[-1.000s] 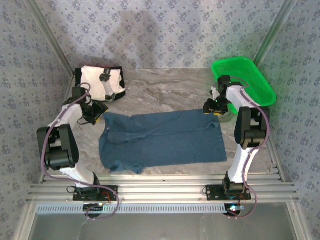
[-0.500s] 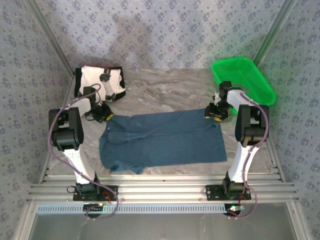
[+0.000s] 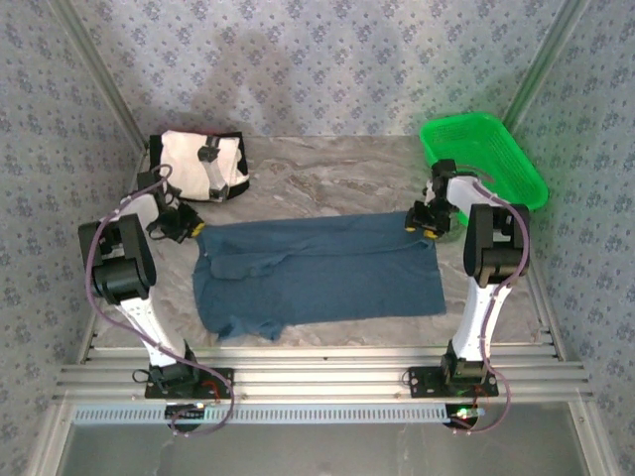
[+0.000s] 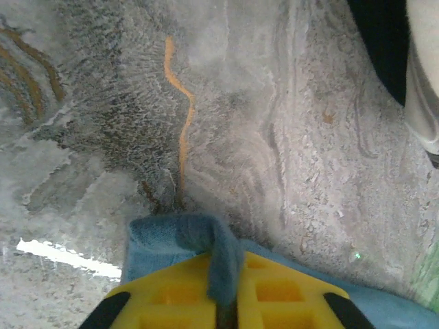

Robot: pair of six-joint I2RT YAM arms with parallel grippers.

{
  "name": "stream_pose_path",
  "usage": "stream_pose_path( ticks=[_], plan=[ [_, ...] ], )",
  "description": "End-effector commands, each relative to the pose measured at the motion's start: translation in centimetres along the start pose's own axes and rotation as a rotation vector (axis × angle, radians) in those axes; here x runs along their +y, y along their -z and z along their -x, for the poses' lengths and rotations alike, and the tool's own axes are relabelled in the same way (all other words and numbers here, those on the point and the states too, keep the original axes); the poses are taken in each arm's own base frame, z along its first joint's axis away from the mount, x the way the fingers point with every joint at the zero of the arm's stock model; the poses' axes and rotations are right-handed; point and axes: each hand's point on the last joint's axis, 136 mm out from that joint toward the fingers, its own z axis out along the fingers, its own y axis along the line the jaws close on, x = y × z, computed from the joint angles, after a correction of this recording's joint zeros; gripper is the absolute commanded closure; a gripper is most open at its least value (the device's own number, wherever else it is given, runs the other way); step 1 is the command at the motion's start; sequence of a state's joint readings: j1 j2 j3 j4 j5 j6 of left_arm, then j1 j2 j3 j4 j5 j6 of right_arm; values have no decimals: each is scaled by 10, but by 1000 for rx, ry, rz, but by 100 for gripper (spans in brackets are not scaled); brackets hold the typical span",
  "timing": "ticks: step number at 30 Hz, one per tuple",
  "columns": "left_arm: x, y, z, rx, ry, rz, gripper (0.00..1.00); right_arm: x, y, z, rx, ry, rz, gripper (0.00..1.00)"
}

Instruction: Fold and stack the t-shirts

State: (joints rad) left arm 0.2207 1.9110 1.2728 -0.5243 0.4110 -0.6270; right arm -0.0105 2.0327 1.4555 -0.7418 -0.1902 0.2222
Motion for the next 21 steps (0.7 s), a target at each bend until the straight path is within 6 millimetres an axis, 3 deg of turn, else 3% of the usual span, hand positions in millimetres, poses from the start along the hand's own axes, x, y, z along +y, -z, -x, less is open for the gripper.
stream_pose_path(
  ticks=[1, 5, 9, 12, 17, 18, 21],
  plan=[
    [-20, 25, 18, -85, -51, -55, 80, -8, 15, 18, -103, -32, -23, 45],
    [-38, 58, 25, -141, -84, -76, 68, 5, 50, 23, -170, 5, 39, 42],
    [-62, 92, 17, -187, -116, -115, 60, 10, 73, 9, -149, 37, 61, 41],
    [-82, 107, -10, -184, -186, -139, 54, 9, 83, -11, -112, -10, 76, 39],
    [-99, 104, -71, -137, -290, -179, 52, 20, 87, -39, -106, -256, 268, 38],
    [-99, 102, -81, -133, -307, -180, 52, 22, 78, -49, -93, -297, 305, 38],
    [-95, 88, -110, -101, -333, -198, 51, 25, 63, -50, -139, -395, 364, 38]
  ],
)
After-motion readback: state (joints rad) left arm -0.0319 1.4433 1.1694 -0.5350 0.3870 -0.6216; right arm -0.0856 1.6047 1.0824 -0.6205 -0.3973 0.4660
